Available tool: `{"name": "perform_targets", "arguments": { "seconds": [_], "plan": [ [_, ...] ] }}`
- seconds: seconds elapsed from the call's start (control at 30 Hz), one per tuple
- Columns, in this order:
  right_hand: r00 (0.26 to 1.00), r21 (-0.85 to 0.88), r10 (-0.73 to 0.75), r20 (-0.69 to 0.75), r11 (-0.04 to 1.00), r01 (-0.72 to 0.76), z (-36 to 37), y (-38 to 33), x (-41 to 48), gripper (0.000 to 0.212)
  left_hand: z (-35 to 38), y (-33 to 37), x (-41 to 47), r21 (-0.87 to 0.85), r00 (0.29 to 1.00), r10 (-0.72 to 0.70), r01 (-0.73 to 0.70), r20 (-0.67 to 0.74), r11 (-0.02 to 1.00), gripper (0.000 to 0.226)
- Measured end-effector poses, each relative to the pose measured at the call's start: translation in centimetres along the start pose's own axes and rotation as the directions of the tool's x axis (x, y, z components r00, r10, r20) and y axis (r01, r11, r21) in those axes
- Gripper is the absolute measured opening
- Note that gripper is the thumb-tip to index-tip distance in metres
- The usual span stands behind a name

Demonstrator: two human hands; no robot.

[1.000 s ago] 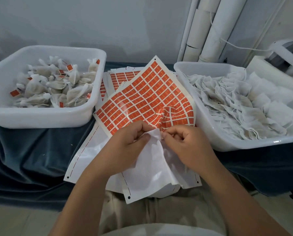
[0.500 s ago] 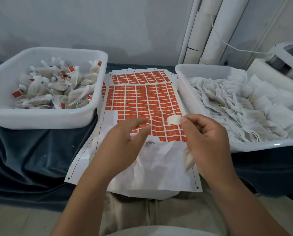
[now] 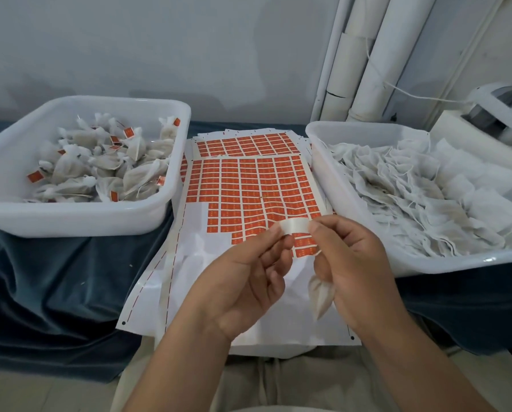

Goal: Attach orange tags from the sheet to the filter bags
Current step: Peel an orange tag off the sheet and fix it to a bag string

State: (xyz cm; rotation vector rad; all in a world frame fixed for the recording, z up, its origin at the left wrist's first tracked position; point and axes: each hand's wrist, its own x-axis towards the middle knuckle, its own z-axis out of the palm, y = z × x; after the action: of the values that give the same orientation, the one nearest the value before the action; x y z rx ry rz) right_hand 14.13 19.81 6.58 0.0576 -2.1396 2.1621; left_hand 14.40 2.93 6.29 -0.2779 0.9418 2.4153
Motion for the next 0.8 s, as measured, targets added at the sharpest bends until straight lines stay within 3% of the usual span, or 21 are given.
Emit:
{"name": "perform_targets", "arguments": {
  "seconds": [0.13,0.23,0.33,0.5,0.6,0.8],
  "plan": [
    [0.999,-0.002,0.018,0.032,1.000,-0.018,-0.2,0.4,0.2,0.031,-0.2,0.1,0.0,0.045,0.997,0.073,-0.071,-0.032,0.996,0.023],
    [0.993,0.035,0.077,0.092,0.996,-0.081,0.0,0.7,0.7,0.015,-0.4,0.3,0.2,0.112,0.981,0.179,-0.171,-0.067,0.979,0.024],
    [0.987,0.072,0.083,0.137,0.993,-0.093,0.0,1.1,1.0,0.026,-0.6,0.3,0.4,0.138,0.939,0.307,-0.287,-0.154,0.948,0.019],
    [0.964,-0.202,-0.092,0.249,0.969,0.145,-0.1,0.4,0.2,0.021,-0.6,-0.4,0.7,0.298,0.860,0.477,-0.413,-0.184,0.861,0.015],
    [0.938,-0.282,-0.171,0.301,0.924,0.259,0.3,-0.2,-0.3,0.021,-0.4,-1.1,1.0,0.341,0.820,0.540,-0.460,-0.189,0.820,0.016],
    [0.909,-0.353,-0.271,0.316,0.856,0.377,0.6,-0.9,-1.0,0.030,-0.5,-1.8,1.4,0.477,0.840,0.535,-0.437,-0.086,0.763,0.017]
  ]
}}
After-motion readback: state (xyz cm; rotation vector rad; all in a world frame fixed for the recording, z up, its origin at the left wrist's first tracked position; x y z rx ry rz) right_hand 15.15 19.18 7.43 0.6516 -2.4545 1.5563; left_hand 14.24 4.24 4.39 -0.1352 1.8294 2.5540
